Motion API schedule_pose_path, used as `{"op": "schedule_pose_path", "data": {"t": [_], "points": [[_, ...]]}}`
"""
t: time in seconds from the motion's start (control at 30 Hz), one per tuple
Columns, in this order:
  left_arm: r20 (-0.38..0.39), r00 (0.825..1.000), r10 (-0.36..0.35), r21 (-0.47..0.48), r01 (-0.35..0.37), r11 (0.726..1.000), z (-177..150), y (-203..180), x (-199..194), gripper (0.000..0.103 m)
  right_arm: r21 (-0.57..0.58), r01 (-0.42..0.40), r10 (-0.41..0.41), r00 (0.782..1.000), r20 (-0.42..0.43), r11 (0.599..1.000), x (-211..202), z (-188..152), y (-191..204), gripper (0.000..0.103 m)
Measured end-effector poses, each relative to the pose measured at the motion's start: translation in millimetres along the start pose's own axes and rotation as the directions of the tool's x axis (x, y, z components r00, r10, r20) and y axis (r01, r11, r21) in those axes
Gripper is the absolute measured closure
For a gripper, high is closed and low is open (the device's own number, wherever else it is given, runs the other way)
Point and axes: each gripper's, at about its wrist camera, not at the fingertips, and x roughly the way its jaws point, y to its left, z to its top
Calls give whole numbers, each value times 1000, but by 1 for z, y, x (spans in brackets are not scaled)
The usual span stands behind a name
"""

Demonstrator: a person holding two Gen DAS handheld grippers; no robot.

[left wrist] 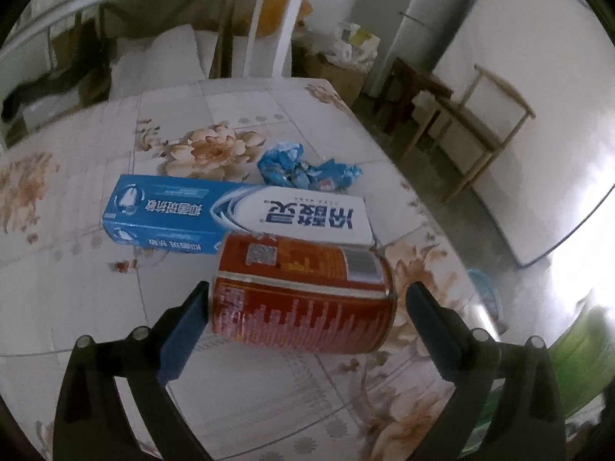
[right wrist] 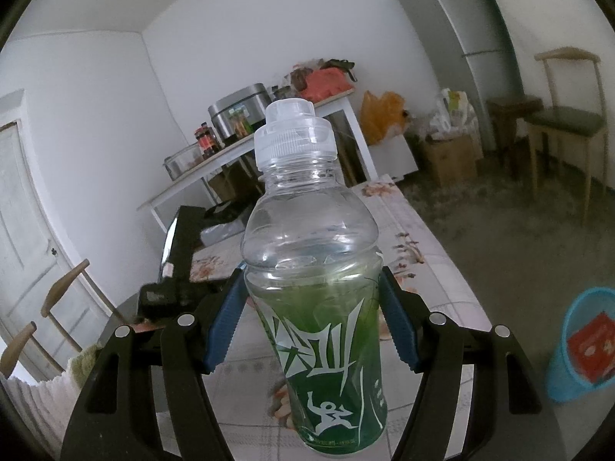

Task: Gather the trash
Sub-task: 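Grasp the red can with the left gripper while the right gripper holds the bottle, then lift the red can upright with the left gripper while the right gripper holds the bottle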

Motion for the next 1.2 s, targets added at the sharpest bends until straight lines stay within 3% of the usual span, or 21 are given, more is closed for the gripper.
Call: {"op": "schedule_pose_path", "data": {"t": [0.17, 0.27, 0.43, 0.57, 0.67, 0.7, 0.73, 0.77, 0.83, 0.87, 0.9, 0.97, 1.07, 1.2], "points": [[15, 998, 68, 38, -69, 997, -6, -6, 7, 6, -1, 1, -1, 1000, -1, 1000, 0, 1, -1, 39], [46, 993, 105, 53, -107, 993, -11, -8, 9, 11, -2, 5, -5, 1000, 0, 1000, 0, 1, -1, 39], [98, 988, 123, 91, -132, 987, -22, -10, 2, 12, -1, 12, -12, 1000, 1, 1000, 1, 0, -2, 39], [147, 968, 204, 184, -230, 956, -32, -20, -9, 12, -1, 15, -15, 1000, 1, 1000, 2, -1, 0, 39], [200, 933, 298, 288, -347, 893, -41, -31, -18, 12, -7, 18, -18, 1000, 2, 1000, 2, -1, 1, 39], [233, 903, 361, 350, -424, 835, -47, -37, -20, 13, -12, 19, -19, 1000, 2, 1000, 3, -1, 2, 39], [254, 883, 396, 383, -467, 797, -51, -39, -21, 13, -14, 19, -19, 1000, 2, 1000, 4, -1, 2, 39], [295, 841, 454, 433, -541, 721, -59, -44, -20, 13, -15, 20, -20, 1000, 2, 1000, 4, -1, 2, 39], [341, 790, 510, 504, -611, 611, -72, -50, -17, 13, -14, 19, -19, 1000, 2, 1000, 4, -3, 2, 39], [355, 776, 522, 525, -627, 576, -78, -51, -16, 12, -13, 18, -18, 1000, 2, 1000, 5, -3, 3, 39], [383, 754, 533, 551, -650, 524, -86, -54, -15, 12, -14, 18, -18, 1000, 2, 1000, 5, -3, 3, 39], [404, 735, 544, 579, -666, 471, -94, -58, -14, 12, -14, 19, -19, 1000, 0, 1000, 5, -3, 3, 39], [405, 729, 552, 601, -667, 439, -100, -61, -14, 11, -17, 21, -21, 1000, 2, 1000, 5, -2, 3, 39], [373, 755, 539, 611, -637, 470, -105, -62, -19, 6, -19, 22, -22, 1000, 7, 1000, 5, -3, 2, 39]]}}
